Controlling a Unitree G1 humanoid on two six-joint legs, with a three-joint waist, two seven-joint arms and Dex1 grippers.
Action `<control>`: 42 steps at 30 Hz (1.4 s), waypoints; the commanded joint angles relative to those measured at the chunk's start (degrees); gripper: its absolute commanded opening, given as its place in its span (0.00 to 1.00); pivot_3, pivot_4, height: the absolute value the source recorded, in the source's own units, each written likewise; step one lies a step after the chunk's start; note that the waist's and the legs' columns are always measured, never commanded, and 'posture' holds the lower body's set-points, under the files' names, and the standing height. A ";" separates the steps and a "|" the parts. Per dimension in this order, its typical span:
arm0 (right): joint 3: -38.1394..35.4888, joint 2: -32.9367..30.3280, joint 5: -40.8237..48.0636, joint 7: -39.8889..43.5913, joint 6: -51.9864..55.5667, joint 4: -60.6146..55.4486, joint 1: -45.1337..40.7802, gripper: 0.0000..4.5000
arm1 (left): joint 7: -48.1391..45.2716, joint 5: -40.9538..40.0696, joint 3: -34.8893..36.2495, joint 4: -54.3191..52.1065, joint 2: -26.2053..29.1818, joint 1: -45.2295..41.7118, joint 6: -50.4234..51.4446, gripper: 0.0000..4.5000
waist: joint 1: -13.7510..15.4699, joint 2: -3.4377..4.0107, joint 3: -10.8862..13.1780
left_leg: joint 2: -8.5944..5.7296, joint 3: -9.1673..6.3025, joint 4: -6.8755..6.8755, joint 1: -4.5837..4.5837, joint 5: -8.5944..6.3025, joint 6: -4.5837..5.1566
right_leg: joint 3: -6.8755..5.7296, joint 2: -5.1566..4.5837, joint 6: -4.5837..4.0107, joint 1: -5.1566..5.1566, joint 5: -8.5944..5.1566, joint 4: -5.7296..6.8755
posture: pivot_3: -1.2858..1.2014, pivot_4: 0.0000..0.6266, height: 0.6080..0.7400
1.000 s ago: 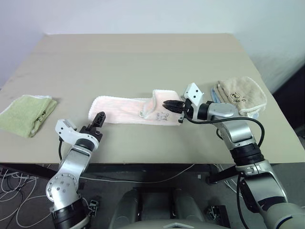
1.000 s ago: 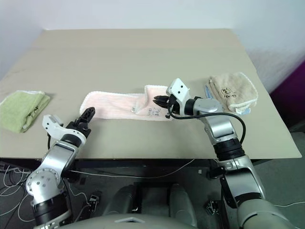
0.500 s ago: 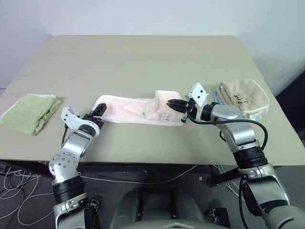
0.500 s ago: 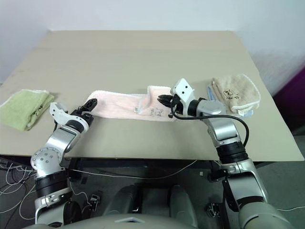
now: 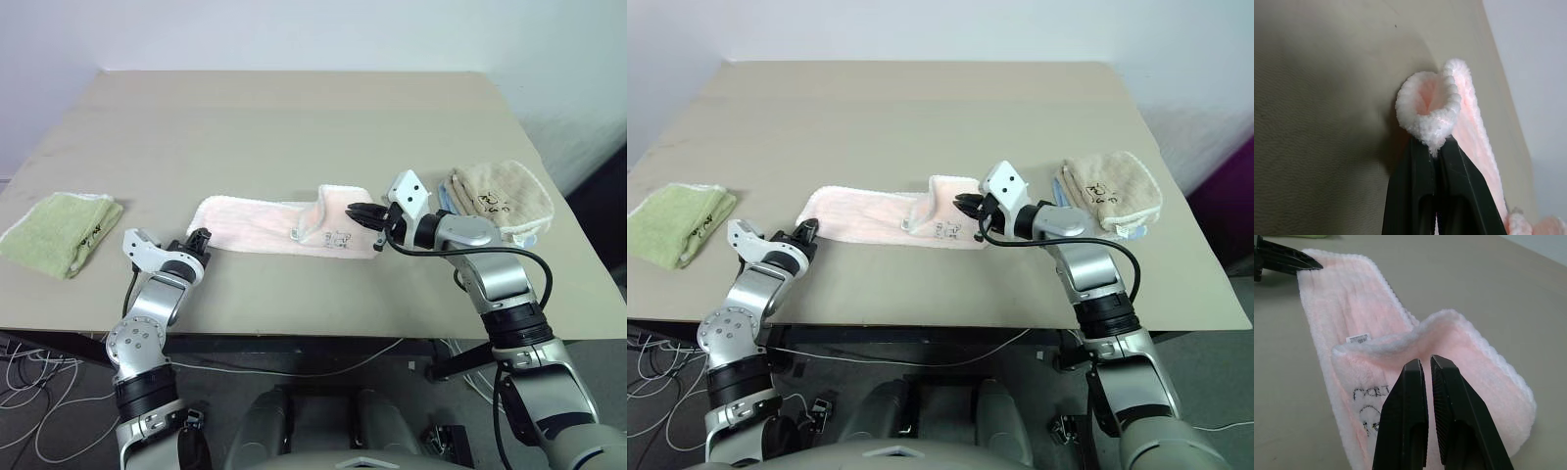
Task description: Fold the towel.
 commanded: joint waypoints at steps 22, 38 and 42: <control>-5.35 -3.47 -0.01 -4.02 -0.36 -3.25 2.44 0.07 | -36.21 21.20 -18.88 -6.20 21.56 -8.83 -4.73 0.01 | -0.12 -0.04 0.07 | -0.02 -0.01 -0.04 -0.20 0.00 0.00 | -0.01 -0.02 -0.01 -0.17 0.00 -0.08 | 0.52 0.24 1.00; -6.41 -3.98 -0.04 -6.61 1.07 -7.96 6.21 0.07 | -51.95 49.20 -45.75 -5.38 20.18 -13.69 -12.00 0.01 | -0.42 0.03 0.13 | 0.00 0.01 -0.06 -0.28 0.00 0.01 | 0.03 -0.01 -0.01 -0.25 0.00 -0.08 | 0.52 0.24 1.00; -6.15 -3.90 -0.15 -6.67 1.29 -8.45 6.36 0.07 | -55.24 49.87 -45.96 -5.63 20.50 -11.82 -11.34 0.05 | -0.52 0.05 0.14 | 0.00 0.01 -0.06 -0.28 0.00 0.01 | 0.02 0.00 0.00 -0.26 0.00 -0.08 | 0.52 0.24 1.00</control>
